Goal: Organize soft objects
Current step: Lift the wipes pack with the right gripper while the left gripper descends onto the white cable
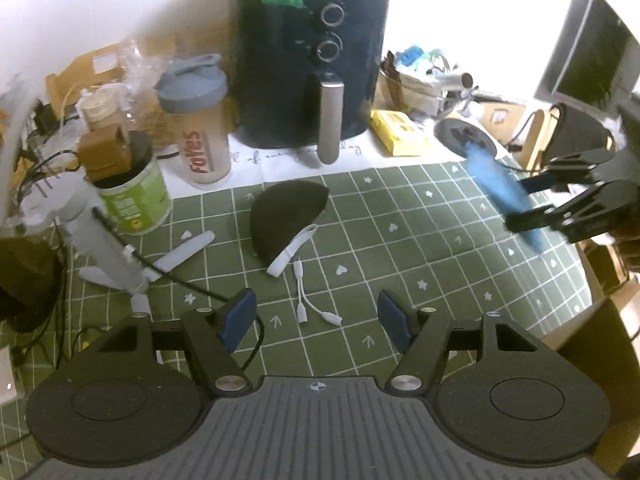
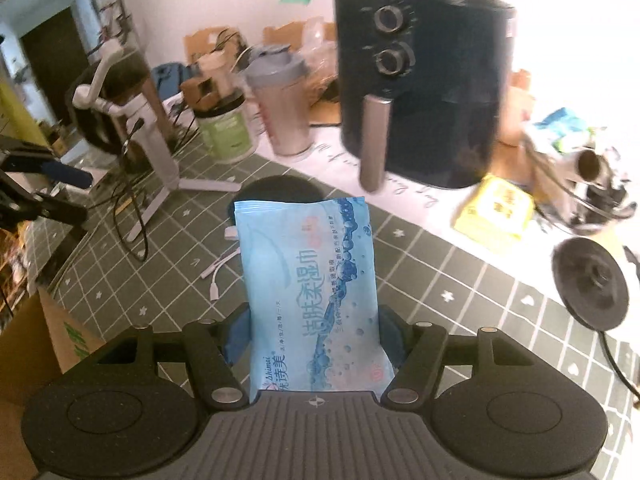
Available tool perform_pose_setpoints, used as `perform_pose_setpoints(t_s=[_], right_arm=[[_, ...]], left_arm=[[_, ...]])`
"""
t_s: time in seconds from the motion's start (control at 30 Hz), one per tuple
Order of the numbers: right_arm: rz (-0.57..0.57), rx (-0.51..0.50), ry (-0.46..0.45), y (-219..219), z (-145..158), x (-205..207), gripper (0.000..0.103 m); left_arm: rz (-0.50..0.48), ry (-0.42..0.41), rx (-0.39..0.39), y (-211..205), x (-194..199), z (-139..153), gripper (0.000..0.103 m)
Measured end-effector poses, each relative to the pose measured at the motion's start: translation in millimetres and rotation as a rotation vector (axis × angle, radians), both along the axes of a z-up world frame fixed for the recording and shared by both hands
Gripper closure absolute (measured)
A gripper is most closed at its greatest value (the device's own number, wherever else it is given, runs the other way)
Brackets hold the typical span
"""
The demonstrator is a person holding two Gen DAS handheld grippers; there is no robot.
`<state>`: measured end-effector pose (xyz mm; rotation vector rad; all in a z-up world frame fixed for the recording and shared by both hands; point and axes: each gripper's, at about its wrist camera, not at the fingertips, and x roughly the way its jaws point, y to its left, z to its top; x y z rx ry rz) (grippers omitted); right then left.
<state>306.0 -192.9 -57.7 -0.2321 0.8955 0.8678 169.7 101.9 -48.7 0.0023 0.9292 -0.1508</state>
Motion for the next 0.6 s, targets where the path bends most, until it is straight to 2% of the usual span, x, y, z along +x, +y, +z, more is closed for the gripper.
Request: perform_pose_setpoints(t_s=[0.2, 0.6], right_arm=[[-0.078, 0.022, -0.015, -23, 15, -13, 0.035], [-0.246, 0.081, 0.005, -63, 29, -45, 0.035]], left_arm=[[-0.039, 0.019, 0.020, -4, 19, -18, 0.037], [-0.052, 0.042, 0.085, -20, 58, -73, 0.039]])
